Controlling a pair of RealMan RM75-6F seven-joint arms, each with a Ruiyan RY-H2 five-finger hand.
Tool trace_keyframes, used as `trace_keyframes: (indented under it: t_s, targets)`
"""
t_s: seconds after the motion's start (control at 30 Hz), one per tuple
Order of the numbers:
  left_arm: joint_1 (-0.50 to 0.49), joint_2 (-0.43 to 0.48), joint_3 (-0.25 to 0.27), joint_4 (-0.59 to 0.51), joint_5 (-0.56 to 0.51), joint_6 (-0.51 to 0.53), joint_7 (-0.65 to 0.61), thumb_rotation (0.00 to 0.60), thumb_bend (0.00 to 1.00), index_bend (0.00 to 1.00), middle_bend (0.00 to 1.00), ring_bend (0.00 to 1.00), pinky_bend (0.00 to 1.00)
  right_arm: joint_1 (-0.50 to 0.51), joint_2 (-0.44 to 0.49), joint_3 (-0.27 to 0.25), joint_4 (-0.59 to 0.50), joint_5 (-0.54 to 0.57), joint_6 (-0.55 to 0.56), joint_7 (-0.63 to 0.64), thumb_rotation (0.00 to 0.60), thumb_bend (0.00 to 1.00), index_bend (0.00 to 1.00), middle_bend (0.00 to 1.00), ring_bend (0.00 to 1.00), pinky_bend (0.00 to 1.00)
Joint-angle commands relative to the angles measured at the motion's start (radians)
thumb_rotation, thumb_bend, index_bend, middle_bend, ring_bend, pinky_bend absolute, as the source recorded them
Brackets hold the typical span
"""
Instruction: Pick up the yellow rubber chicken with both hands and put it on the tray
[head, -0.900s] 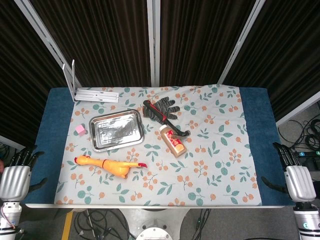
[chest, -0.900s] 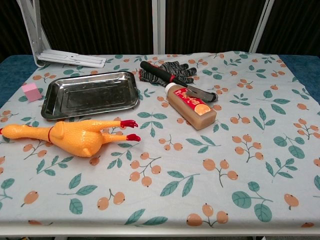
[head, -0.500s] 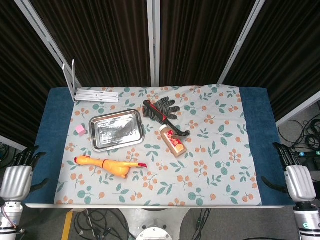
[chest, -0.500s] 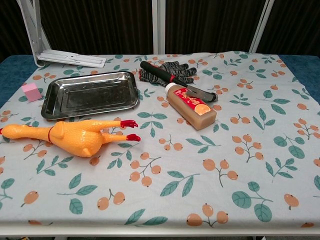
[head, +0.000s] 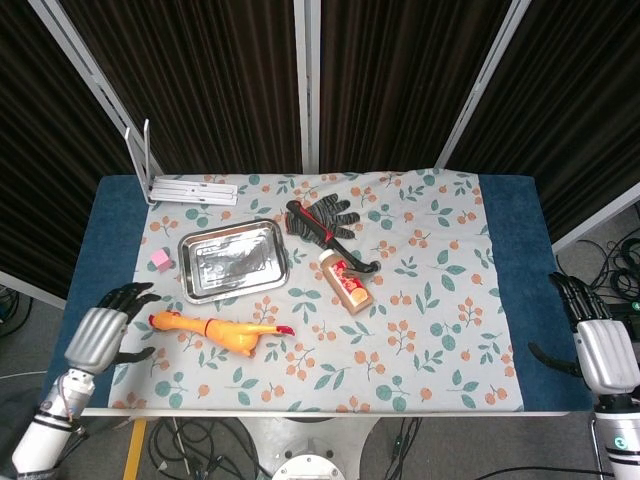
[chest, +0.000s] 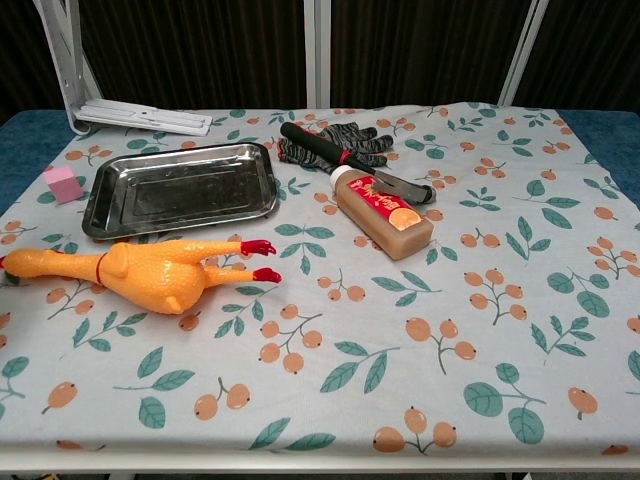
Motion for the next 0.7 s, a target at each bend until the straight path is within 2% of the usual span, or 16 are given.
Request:
trace_keyframes:
  t_s: [0.03, 0.23, 0.4, 0.57, 0.7]
  targets:
    - [-0.076, -0.045, -0.008, 0.023, -0.004, -0.099, -0.016, 0.600, 0.13, 0.30, 0.25, 0.17, 0.20, 0.003, 0.002, 0.002, -0.004, 0.003, -0.003, -0.002, 0.600, 0.08, 0.02, 0.08, 0.06, 0.16]
    - [-0.137, -0.131, -0.020, 0.091, -0.064, -0.192, 0.041, 0.600, 0.16, 0.30, 0.30, 0.21, 0.25, 0.004, 0.001, 0.000, -0.003, 0.009, -0.010, -0.001, 0.600, 0.08, 0.02, 0.08, 0.06, 0.16]
    - [-0.146, -0.191, -0.022, 0.143, -0.109, -0.197, 0.105, 0.600, 0.16, 0.35, 0.35, 0.26, 0.32, 0.003, 0.000, 0.000, 0.001, 0.020, -0.014, 0.000, 0.600, 0.08, 0.02, 0.08, 0.06, 0.16]
    - [-0.149, -0.223, -0.015, 0.181, -0.153, -0.216, 0.142, 0.600, 0.16, 0.36, 0.35, 0.26, 0.32, 0.005, -0.004, -0.001, 0.004, 0.022, -0.018, 0.002, 0.600, 0.08, 0.02, 0.08, 0.06, 0.16]
    - [-0.149, -0.250, -0.008, 0.217, -0.170, -0.218, 0.132, 0.600, 0.20, 0.38, 0.38, 0.29, 0.34, 0.007, -0.008, -0.001, 0.009, 0.029, -0.025, 0.006, 0.600, 0.08, 0.02, 0.08, 0.06, 0.16]
